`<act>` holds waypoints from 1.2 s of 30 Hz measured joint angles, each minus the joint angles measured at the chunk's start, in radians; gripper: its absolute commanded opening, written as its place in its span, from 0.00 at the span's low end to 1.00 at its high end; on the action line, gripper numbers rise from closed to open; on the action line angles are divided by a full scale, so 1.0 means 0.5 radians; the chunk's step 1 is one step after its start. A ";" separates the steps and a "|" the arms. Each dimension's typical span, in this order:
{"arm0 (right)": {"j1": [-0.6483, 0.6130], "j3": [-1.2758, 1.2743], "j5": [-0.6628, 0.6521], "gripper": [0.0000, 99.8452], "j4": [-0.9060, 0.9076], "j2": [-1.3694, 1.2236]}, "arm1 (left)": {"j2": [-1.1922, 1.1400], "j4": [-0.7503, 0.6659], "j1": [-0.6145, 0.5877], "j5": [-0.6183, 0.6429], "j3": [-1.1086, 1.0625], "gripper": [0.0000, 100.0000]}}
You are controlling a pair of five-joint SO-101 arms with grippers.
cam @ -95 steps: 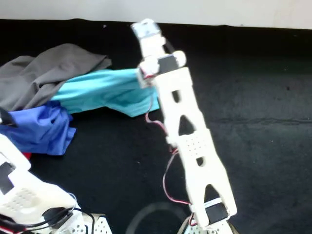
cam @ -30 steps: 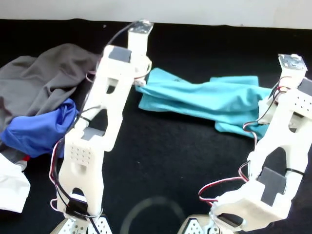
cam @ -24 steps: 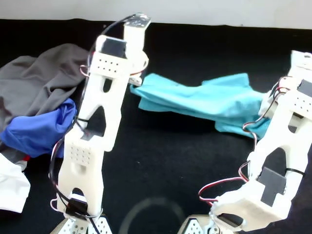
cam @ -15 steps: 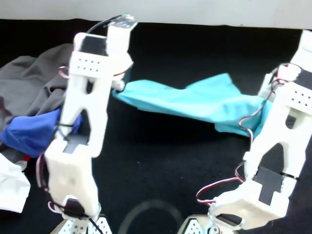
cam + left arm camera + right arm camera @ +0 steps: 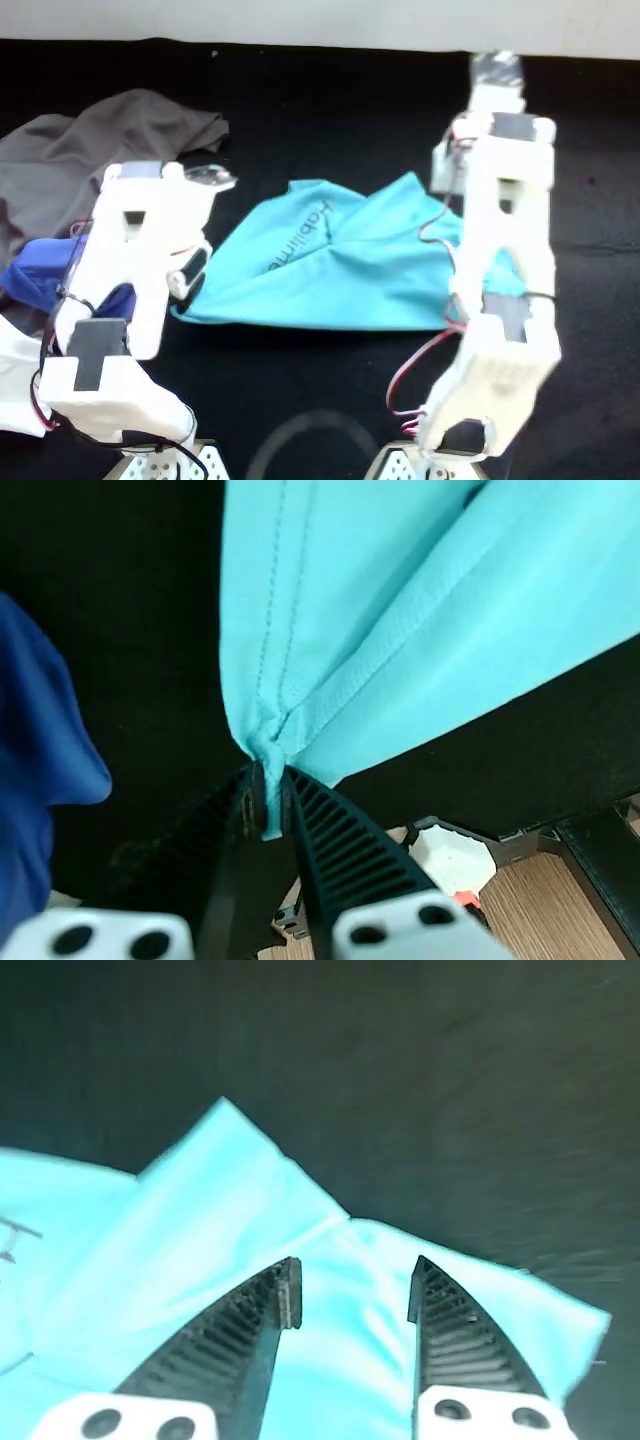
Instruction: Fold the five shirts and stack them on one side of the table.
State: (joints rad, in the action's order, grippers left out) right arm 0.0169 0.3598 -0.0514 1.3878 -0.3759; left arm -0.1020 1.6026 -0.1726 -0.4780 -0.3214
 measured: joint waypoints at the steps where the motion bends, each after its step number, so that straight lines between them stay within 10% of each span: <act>1: -0.031 -0.003 0.000 0.18 0.000 -0.064 | 0.000 -0.031 -0.025 0.000 -0.031 0.01; 23: -0.390 0.555 -0.114 0.28 -0.064 -0.755 | 0.003 -0.095 -0.092 0.000 -0.055 0.01; 30: -0.390 0.875 -0.258 0.00 -0.052 -0.997 | 0.003 -0.095 -0.092 0.000 -0.055 0.01; 36: -0.390 1.277 -0.298 0.01 0.233 -1.000 | 0.003 -0.126 -0.092 0.000 -0.055 0.01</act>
State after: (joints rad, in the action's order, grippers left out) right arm -0.1780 0.9981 -0.2002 1.5044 -0.8761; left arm -0.1005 1.5397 -0.2186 -0.4780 -0.3491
